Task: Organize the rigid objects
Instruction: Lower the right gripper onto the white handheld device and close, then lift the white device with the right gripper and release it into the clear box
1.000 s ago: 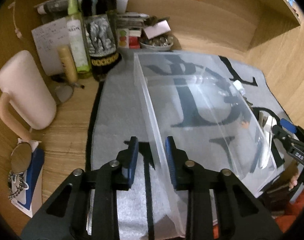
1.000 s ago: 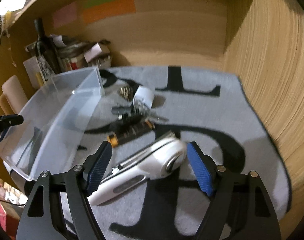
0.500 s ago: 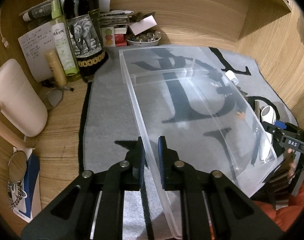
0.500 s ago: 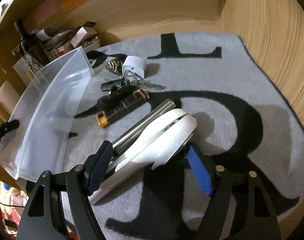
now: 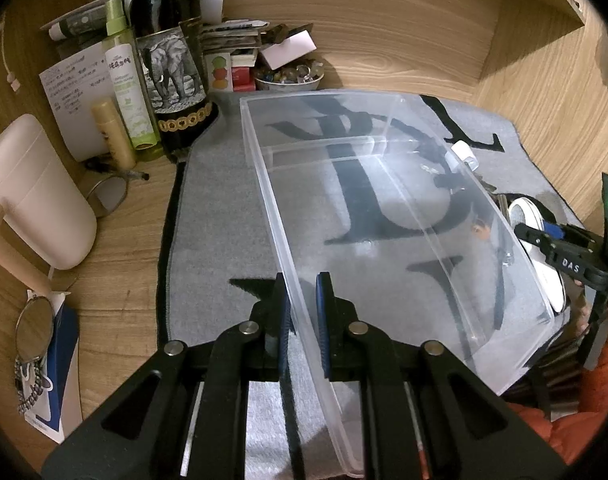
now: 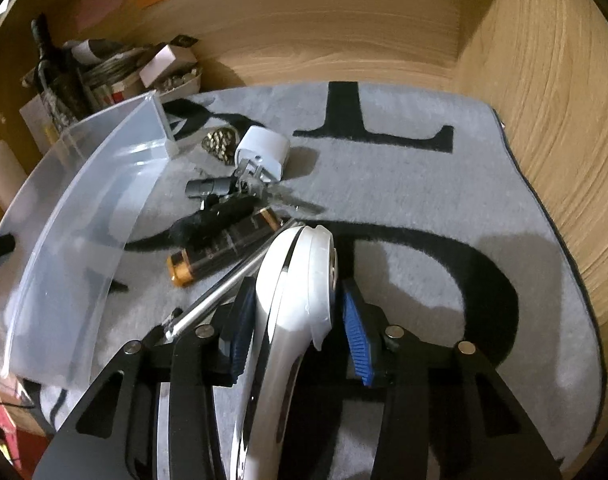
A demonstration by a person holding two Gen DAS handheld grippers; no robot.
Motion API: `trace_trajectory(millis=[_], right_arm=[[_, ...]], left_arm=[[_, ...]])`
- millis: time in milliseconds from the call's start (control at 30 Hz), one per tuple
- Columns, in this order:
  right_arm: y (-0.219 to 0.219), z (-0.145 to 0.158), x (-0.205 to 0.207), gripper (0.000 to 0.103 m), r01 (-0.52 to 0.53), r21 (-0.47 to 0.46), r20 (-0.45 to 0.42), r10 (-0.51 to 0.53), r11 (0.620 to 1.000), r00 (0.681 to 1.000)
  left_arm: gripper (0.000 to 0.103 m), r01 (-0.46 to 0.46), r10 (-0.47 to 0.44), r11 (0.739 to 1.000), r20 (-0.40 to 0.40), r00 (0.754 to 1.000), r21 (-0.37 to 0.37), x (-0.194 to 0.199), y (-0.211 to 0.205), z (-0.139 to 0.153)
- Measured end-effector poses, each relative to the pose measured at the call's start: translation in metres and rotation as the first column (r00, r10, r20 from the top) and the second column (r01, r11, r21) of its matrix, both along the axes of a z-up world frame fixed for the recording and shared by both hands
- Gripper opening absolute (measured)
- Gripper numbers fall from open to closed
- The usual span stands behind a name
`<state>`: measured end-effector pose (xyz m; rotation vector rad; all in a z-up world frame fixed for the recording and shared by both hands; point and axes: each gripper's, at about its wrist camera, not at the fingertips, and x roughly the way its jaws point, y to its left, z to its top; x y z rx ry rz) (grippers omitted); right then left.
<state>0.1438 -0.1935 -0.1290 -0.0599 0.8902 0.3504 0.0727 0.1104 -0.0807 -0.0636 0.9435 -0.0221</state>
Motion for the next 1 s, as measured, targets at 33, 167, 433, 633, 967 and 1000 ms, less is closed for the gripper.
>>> trace_trajectory(millis=[33,167,433,633,967,1000], right_arm=[[-0.001,-0.001,-0.002,0.039,-0.002,-0.004,-0.01,0.002,1.0,1.0],[-0.003,-0.009,-0.015,0.039,-0.019,-0.017,-0.018,0.018,1.0,1.0],[-0.005,-0.002,-0.019,0.031,-0.009,0.004,0.031,0.009,1.0,0.999],[0.001,0.027,-0.023,0.031,-0.038,0.033,0.123,0.034,0.999,0.992],[0.035,0.092,-0.024,0.031,-0.162,0.093,0.295,0.128,0.983,0.947],[0.038,0.095,-0.025,0.031,-0.173,0.094,0.304,0.137,0.981,0.943]], left_arm=[[0.012,-0.001,0.001,1.0,-0.001,1.0,0.0,0.0,0.0,0.0],[0.012,-0.005,0.005,1.0,-0.004,1.0,0.005,0.001,-0.002,0.0],[0.012,-0.016,0.016,1.0,0.002,1.0,0.007,0.0,-0.002,0.0],[0.011,-0.025,0.024,1.0,0.022,0.999,0.018,-0.001,-0.002,0.003],[0.01,-0.025,0.024,0.999,0.031,0.999,0.022,-0.003,-0.003,0.004],[0.01,-0.025,0.024,0.999,0.032,0.999,0.021,-0.004,-0.004,0.004]])
